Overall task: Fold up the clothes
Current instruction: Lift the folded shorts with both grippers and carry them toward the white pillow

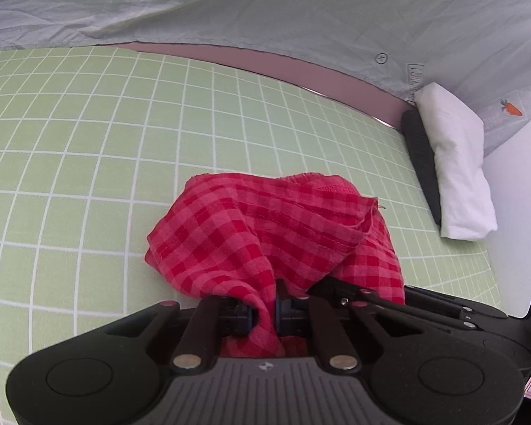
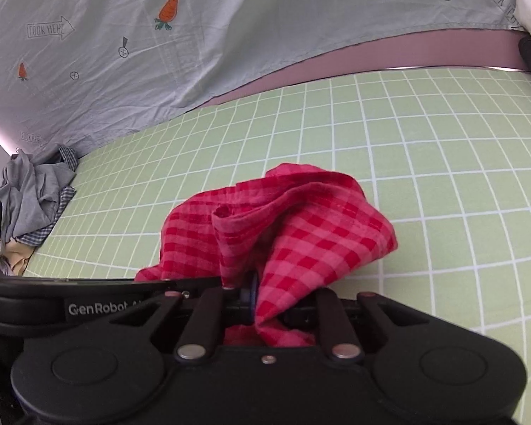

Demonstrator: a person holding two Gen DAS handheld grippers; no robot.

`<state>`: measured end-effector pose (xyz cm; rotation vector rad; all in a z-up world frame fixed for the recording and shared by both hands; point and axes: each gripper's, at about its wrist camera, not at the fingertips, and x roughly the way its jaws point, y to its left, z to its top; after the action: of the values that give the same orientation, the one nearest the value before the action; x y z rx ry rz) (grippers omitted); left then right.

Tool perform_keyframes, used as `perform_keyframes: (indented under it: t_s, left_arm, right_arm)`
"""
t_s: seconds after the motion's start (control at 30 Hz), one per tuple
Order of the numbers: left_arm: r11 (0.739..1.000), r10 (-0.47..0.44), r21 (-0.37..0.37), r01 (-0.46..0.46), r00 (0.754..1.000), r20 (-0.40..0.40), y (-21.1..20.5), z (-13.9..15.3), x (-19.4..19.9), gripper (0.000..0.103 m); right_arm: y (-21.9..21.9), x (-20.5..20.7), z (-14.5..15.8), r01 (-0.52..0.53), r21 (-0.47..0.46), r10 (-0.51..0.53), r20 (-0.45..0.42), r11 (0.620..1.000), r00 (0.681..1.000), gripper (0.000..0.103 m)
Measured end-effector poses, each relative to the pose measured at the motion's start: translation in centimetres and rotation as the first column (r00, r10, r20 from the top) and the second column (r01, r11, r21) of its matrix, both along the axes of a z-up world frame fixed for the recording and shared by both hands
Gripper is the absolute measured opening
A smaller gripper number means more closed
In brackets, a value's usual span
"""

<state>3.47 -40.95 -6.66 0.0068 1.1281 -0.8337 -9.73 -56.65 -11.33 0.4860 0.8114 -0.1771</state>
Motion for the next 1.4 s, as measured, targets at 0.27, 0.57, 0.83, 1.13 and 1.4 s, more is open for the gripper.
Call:
perform_keyframes:
  t_s: [0.27,0.57,0.83,1.13,1.4]
  left_arm:
    - [0.999,-0.049,0.008,0.049,0.999,0.013,0.6,1.3,-9.0,0.010]
    - [0.999,-0.034,0.020,0.034,0.999,-0.015,-0.6,-0.4,-16.8,0.011]
    - [0.996,-0.091,0.011,0.091,0.996,0.009,-1.4,0.1,-18.8,0.011]
    - [0.979,-0.202,-0.022,0.202,0.979,0.008,-4.4,1.2,-20.3,0.011]
    - [0.966,-0.250,-0.049,0.252,0.967,0.053,-10.7,2.4,-22.3,0.011]
  right_arm:
    - [1.6,-9.0,2.6,0.075,0.007,-0.075,0.047,0.997,0.996,0.013]
    - [1.3,-17.0,2.4,0.082,-0.007,-0.082,0.010,0.997,0.997,0.013]
    - [0.6,-20.7,3.0,0.143,-0.028,-0.143,0.010,0.989,0.990,0.013]
    - [-0.3,-24.0,4.3,0.254,-0.063,-0.255,-0.009,0.965,0.967,0.013]
    - [-5.2,-26.5,4.9,0.343,-0.064,-0.341,0.039,0.937,0.939,0.013]
